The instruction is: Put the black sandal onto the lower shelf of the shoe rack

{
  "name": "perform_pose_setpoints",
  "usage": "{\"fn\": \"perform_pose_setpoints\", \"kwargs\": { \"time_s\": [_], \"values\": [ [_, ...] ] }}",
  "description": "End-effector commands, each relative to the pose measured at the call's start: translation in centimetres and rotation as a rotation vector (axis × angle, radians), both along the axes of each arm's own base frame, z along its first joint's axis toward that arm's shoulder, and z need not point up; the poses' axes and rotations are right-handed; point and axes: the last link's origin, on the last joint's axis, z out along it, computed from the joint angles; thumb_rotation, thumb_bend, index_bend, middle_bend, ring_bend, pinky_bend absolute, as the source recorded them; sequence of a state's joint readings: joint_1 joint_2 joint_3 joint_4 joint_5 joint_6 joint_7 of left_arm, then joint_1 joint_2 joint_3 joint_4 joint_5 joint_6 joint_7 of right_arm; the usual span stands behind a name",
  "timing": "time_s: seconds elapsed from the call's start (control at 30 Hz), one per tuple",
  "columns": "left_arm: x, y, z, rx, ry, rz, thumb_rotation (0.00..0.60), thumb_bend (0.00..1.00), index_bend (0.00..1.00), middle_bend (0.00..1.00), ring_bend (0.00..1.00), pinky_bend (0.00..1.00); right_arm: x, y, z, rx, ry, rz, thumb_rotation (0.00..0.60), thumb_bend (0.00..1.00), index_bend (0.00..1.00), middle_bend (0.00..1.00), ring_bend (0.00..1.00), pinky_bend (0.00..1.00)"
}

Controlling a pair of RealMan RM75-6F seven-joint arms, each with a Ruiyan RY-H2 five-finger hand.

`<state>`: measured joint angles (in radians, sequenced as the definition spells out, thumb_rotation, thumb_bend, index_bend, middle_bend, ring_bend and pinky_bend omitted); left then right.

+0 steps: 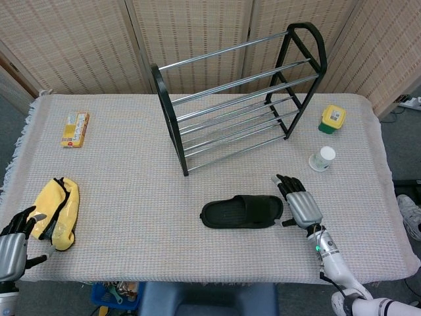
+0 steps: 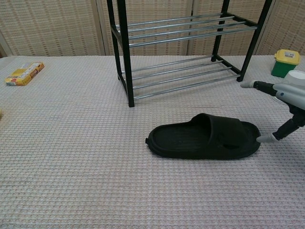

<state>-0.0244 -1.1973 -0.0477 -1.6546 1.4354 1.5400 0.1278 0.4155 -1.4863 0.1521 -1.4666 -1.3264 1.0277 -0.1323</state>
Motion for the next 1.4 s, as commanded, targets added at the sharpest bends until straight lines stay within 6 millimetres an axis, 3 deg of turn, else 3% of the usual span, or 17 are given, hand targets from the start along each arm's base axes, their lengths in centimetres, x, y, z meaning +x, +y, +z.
{"fn": "perform_pose_setpoints", "kwargs": {
  "time_s": [0.03,0.5,0.73,0.87,1.1,1.27,1.4],
  "values": [
    [0.0,0.0,0.0,-0.002,-0.006,-0.001,0.600,0.20,0.29,0.15,0.16,0.31,0.4,-0.6,-0.8,0.018,0.016,0.011,0.600,0.00,0.00,0.00,0.00,0.00],
    [-0.1,0.1,-0.1,-0.012,-0.018,0.005,0.600,0.20,0.29,0.15,0.16,0.31,3.0,-5.6,-3.3,-0.048,0.048,0.025,0.600,0.00,0.00,0.00,0.00,0.00],
    [-0.2,0.2,-0.1,-0.007,-0.019,0.003,0.600,0.20,0.29,0.15,0.16,0.31,5.5,-8.2,-4.3,-0.111,-0.003,0.043,0.600,0.04,0.00,0.00,0.00,0.00],
    [-0.4,0.0,0.1,-0.002,-0.016,0.012,0.600,0.20,0.29,0.15,0.16,0.31,6.2,-7.5,-3.5,-0.121,-0.043,0.093,0.600,0.11,0.00,0.00,0.00,0.00],
    [-0.5,-0.1,0.1,-0.004,-0.018,0.013,0.600,0.20,0.29,0.15,0.16,0.31,6.9,-3.4,-1.0,-0.031,-0.084,0.201,0.600,0.12,0.00,0.01,0.00,0.00],
    [-0.2,-0.1,0.1,-0.004,-0.014,0.004,0.600,0.20,0.29,0.15,0.16,0.31,8.0,-0.6,0.1,0.055,-0.092,0.276,0.600,0.13,0.00,0.07,0.00,0.00],
    [0.1,-0.1,0.0,-0.005,-0.015,-0.003,0.600,0.20,0.29,0.15,0.16,0.31,9.6,0.9,-0.1,0.136,-0.067,0.361,0.600,0.12,0.00,0.14,0.00,0.00]
  ]
}}
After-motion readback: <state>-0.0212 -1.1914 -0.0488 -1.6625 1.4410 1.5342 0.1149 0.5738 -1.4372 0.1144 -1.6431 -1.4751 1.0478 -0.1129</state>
